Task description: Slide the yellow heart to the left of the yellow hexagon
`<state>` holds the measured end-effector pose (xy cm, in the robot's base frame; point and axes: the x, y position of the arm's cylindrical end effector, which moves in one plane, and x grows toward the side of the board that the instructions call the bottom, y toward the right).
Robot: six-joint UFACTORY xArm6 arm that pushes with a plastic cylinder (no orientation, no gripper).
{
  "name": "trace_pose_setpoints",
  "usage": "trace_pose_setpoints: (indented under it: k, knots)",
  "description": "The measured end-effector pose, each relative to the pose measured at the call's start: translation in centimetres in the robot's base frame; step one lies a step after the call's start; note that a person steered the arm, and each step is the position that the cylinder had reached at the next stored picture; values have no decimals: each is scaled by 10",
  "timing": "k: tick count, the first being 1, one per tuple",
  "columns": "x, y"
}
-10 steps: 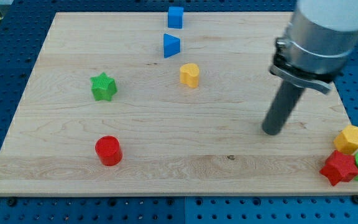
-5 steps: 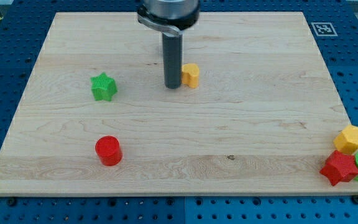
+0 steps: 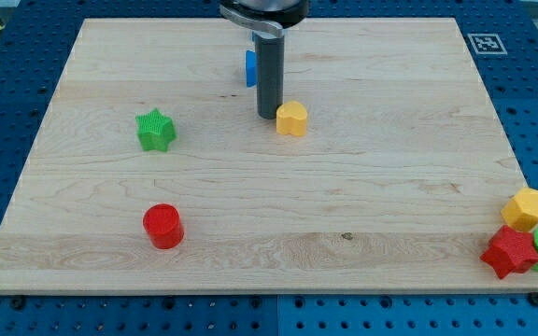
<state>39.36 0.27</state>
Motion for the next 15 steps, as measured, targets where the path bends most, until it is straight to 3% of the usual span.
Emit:
trace_pose_setpoints:
  k: [6,10,15]
  knots:
    - [54,41]
    - [60,127]
    - [74,108]
